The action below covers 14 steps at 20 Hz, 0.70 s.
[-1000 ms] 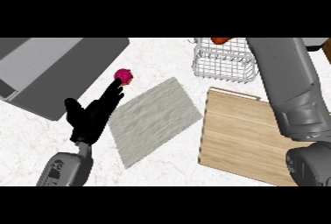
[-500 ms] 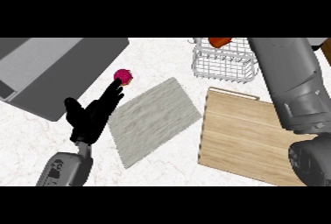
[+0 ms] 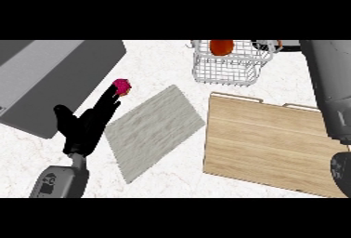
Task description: Pick the tomato from the tray and place it in the tiered basket
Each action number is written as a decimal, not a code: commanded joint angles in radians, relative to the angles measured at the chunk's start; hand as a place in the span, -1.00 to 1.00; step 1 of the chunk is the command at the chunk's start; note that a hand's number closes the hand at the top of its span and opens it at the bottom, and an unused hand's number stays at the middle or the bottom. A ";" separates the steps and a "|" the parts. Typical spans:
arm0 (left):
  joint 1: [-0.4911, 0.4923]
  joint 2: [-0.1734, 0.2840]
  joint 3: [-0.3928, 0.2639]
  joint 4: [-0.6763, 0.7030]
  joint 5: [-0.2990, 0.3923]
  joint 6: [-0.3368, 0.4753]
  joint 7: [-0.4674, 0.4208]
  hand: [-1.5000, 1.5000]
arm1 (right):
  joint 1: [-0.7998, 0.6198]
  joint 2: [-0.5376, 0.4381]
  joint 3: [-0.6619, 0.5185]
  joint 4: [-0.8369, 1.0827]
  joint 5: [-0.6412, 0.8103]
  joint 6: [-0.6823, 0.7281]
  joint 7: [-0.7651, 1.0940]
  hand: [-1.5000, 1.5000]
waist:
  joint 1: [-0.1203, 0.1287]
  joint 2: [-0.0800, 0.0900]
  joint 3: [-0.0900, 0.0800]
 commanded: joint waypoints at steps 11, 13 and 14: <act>0.067 0.019 0.043 -0.036 0.010 0.006 -0.017 0.00 | 0.467 -0.253 -0.021 -0.507 -0.234 0.649 0.040 -1.00 | -0.072 -0.020 0.000; 0.066 0.002 0.036 -0.031 -0.013 0.041 -0.011 0.00 | 0.503 -0.289 -0.051 -0.601 -0.292 0.733 0.098 -1.00 | -0.093 -0.028 0.000; 0.095 0.042 0.059 -0.028 0.021 -0.017 -0.026 0.00 | 0.555 -0.298 -0.073 -0.659 -0.315 0.750 0.119 -1.00 | -0.084 -0.025 -0.001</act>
